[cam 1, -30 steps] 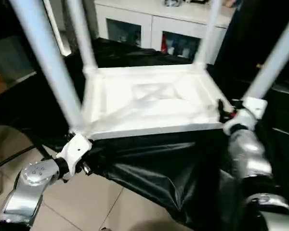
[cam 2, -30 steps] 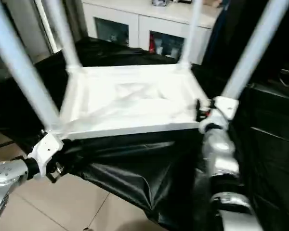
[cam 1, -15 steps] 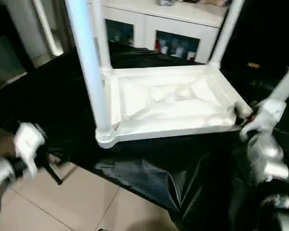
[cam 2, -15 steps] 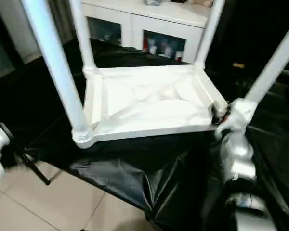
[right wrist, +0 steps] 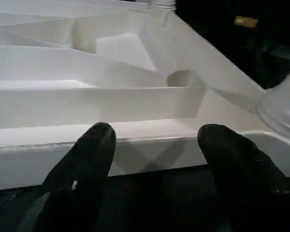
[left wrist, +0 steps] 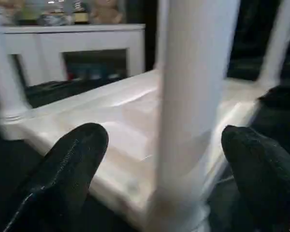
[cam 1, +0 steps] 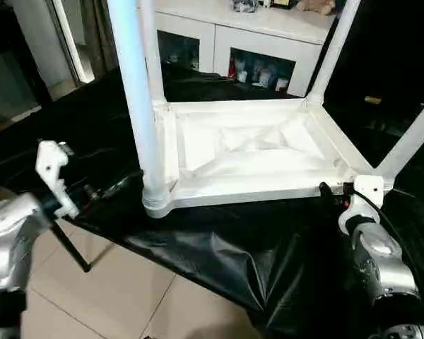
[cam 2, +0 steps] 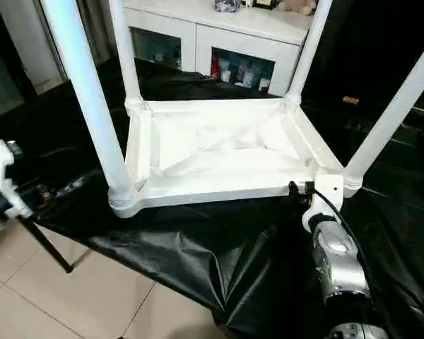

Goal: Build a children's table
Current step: Rotate leg to tighten, then rotate table base

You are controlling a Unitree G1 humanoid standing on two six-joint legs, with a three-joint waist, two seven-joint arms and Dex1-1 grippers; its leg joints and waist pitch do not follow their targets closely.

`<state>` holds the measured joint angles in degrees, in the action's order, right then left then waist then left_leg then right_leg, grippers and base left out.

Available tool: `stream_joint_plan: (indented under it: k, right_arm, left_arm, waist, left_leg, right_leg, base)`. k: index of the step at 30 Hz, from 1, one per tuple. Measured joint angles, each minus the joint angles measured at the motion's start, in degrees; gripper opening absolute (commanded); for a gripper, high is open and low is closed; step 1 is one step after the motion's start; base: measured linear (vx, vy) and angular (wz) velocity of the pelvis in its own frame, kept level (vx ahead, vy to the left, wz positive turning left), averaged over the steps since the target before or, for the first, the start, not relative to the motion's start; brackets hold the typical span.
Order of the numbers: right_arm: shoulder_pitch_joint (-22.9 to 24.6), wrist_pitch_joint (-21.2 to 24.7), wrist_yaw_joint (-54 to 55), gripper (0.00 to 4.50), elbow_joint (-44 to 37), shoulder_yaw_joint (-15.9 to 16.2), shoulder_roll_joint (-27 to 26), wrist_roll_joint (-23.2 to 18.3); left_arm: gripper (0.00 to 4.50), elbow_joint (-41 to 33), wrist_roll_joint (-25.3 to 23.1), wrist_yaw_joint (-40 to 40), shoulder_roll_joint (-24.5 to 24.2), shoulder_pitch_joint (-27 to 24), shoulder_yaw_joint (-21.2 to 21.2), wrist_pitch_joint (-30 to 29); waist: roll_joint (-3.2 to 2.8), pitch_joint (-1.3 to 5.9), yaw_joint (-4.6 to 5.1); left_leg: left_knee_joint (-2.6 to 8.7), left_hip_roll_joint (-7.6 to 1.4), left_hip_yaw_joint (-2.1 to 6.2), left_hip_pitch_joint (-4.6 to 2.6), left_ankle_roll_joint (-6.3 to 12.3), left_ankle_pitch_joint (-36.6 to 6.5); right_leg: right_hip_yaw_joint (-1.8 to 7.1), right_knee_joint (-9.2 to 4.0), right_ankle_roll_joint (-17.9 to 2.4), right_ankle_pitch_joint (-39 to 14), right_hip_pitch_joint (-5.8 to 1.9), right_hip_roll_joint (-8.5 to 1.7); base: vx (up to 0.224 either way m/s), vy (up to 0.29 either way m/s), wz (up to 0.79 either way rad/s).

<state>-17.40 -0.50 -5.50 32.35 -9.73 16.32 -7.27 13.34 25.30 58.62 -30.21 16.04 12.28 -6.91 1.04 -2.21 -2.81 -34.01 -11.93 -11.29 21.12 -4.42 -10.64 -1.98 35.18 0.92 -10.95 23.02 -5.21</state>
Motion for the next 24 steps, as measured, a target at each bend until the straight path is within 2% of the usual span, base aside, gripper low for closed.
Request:
stream_joint_plan:
  k: [4,8,13,17,18,20,24]
  right_arm:
    - [1.33,0.50,-0.71,3.17,-2.99,-1.86,0.37,-1.34]
    - [1.24,1.05,-4.47,3.17,-2.99,-0.56,1.95,-1.54]
    - [1.10,4.20,-7.47,3.17,-3.17,0.68,3.43,-1.54]
    - [1.15,8.35,-14.56,3.17,-7.31,0.08,6.37,-5.00]
    - [1.99,9.99,-19.62,3.17,-9.69,0.86,8.08,-6.93]
    - [2.81,11.20,-25.26,3.17,-11.81,2.16,9.98,-8.20]
    - [4.41,11.73,-32.20,3.17,-11.61,6.06,13.11,-7.07]
  left_arm:
    - [4.44,-1.19,3.03,1.24,1.53,0.59,-0.51,-3.64]
    - [4.44,-0.47,3.41,1.62,3.01,3.40,-2.52,-3.78]
    - [4.44,1.80,3.11,2.03,5.09,6.18,-4.21,-3.48]
    - [4.44,1.75,3.89,2.63,6.28,6.84,-5.00,-5.48]
    - [4.44,1.62,4.09,2.99,6.35,7.10,-5.69,-5.95]
    - [4.44,1.55,4.29,3.67,6.40,7.21,-6.29,-6.51]
    - [4.44,1.35,4.71,5.17,6.44,7.46,-7.27,-8.31]
  waist:
    - [-0.06,-0.04,-0.07]
    - [0.01,-0.07,-0.07]
    - [0.03,-0.08,-0.05]
    - [0.07,-0.09,-0.47]
    - [0.06,-0.09,-0.74]
    - [0.08,-0.10,-0.89]
    - [0.09,-0.10,-0.89]
  left_leg:
    - [0.00,-0.01,-0.02,0.01,0.00,0.00]
    - [0.00,-0.01,-0.03,0.02,0.00,0.00]
    - [0.00,-0.01,-0.03,0.04,0.00,0.00]
    - [-0.01,-0.01,-0.06,0.08,0.02,0.00]
    - [0.00,-0.02,-0.05,0.11,0.03,0.00]
    - [-0.01,-0.02,-0.05,0.12,0.04,0.00]
    - [-0.04,-0.01,-0.05,0.12,0.05,0.00]
  right_leg:
    - [0.01,-0.01,0.01,-0.01,0.03,0.01]
    - [-0.02,0.00,0.01,-0.01,0.03,0.02]
    - [-0.01,0.02,0.01,0.00,0.04,0.01]
    - [-0.03,-0.06,0.02,-0.02,0.04,0.01]
    - [-0.06,-0.12,0.03,-0.04,0.02,-0.01]
    - [-0.08,-0.14,0.03,-0.05,0.00,-0.01]
    - [-0.08,-0.15,0.02,-0.04,-0.02,-0.04]
  base:
    - [0.000,0.000,0.00]
    - [0.000,0.000,0.00]
    - [0.000,0.000,0.00]
    - [0.000,0.000,0.00]
    - [0.000,0.000,0.00]
    - [0.000,0.000,0.00]
    - [0.000,0.000,0.00]
